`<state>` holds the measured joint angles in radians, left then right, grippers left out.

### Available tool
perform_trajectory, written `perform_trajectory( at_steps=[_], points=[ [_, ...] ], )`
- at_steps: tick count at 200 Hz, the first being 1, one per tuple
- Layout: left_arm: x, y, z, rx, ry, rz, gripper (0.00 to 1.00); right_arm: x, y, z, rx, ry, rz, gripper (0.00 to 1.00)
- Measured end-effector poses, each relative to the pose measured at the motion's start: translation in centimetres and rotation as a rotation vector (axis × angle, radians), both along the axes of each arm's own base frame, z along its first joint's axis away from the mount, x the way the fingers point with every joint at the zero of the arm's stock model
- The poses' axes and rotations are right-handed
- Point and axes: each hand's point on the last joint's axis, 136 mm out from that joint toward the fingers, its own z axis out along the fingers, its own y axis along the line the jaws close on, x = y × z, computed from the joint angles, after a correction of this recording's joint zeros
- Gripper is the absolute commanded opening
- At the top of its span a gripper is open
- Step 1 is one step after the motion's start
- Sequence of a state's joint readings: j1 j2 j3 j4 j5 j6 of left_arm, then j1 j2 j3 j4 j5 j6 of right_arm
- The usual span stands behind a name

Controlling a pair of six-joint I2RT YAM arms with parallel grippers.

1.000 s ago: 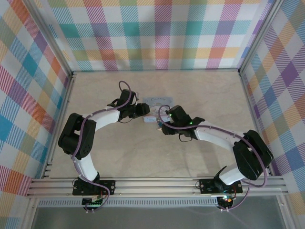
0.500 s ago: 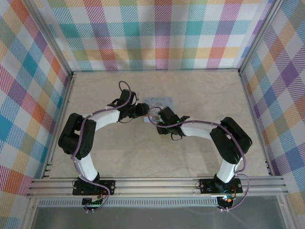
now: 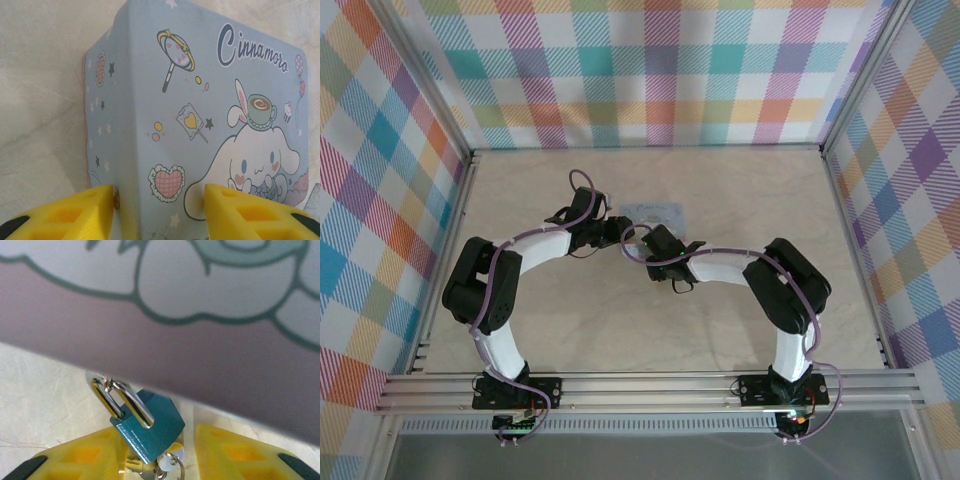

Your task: Unlock the padlock with the key

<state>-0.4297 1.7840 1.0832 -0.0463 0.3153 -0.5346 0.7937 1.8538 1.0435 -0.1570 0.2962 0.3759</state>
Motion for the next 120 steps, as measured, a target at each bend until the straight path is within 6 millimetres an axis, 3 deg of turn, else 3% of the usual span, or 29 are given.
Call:
perform_trajectory(
  at_steps=[64,120],
  points=[
    [-0.05,-0.07,0.02,-0.003,0.001,-0.004,0.50,-0.01,-0.27,-0.02,-0.022,-0.010,-0.002,0.24],
    [-0.05,-0.05,0.01,-0.003,0.002,-0.004,0.50,-0.25,0.08,0.36,-0.042,-0.026,0.058,0.01]
  ],
)
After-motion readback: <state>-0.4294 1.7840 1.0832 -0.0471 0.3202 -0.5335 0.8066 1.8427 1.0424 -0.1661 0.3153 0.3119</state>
